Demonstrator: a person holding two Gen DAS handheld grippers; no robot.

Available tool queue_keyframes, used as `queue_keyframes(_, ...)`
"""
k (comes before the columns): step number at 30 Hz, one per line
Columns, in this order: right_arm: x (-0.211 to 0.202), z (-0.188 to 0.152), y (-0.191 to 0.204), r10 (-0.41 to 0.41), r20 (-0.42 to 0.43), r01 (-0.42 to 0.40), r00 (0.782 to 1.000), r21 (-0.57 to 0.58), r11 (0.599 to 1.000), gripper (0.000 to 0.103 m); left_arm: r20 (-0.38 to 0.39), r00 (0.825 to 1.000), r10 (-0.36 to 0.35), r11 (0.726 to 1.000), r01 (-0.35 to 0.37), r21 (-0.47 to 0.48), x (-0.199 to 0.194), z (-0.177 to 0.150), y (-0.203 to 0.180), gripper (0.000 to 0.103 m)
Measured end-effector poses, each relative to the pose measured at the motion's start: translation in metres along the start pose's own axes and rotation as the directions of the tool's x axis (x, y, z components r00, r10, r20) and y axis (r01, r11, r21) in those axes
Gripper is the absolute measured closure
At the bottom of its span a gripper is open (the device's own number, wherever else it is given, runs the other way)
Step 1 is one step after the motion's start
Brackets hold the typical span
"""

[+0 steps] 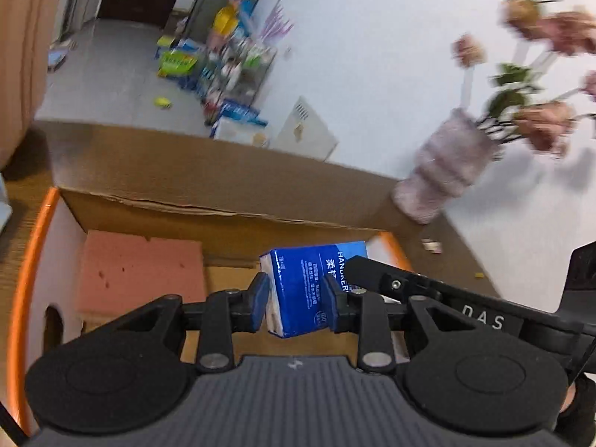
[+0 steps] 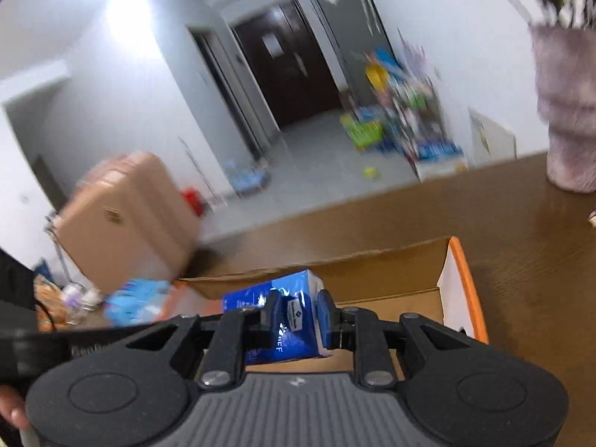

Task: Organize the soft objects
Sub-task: 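Place the blue tissue pack in the box beside the sponge block, release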

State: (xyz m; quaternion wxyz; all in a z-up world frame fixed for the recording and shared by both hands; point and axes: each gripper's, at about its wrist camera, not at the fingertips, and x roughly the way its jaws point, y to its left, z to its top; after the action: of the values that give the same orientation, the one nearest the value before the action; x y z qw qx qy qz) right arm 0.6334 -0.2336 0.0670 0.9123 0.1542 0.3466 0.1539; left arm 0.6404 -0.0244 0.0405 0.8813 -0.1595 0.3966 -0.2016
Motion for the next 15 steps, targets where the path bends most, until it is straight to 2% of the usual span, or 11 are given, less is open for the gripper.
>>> queue_keyframes(2,0.032,0.002,-0.001,-0.016,-0.067,0.016,0.998,0.005,1.0,0.084,-0.016,0.999,0.047,0.999,-0.047,0.017,0.016,0.0,0.01,0.067)
queue_keyframes(5,0.066,-0.002,-0.002,-0.032,-0.127,0.03,0.991,-0.016,0.999,0.086,0.025,0.998,0.058,0.996,-0.059,0.067,0.014,-0.009,0.018,0.065)
queue_keyframes(7,0.075,-0.006,-0.005,0.007,-0.166,-0.003,0.986,0.024,1.0,0.085,0.041,0.998,0.048,0.996,-0.051,0.075,0.009,-0.013,0.022,0.054)
queue_keyframes(9,0.077,-0.005,-0.005,0.026,-0.157,-0.022,0.987,0.033,0.999,0.085,0.065,0.997,0.049,0.996,-0.054,0.077,0.003,-0.015,0.023,0.044)
queue_keyframes(11,0.08,-0.005,-0.002,0.031,-0.163,-0.027,0.986,0.023,0.999,0.085,0.073,0.996,0.05,0.997,-0.054,0.06,0.002,-0.019,0.024,0.044)
queue_keyframes(13,0.079,-0.004,-0.002,0.059,-0.163,-0.054,0.985,0.033,0.998,0.081,0.061,0.997,0.04,0.999,-0.042,0.029,0.003,-0.019,0.027,0.044)
queue_keyframes(15,0.073,-0.006,-0.001,0.056,-0.147,-0.055,0.988,0.012,0.998,0.077,0.086,0.995,0.057,0.998,-0.06,0.034,-0.002,-0.017,0.025,0.043)
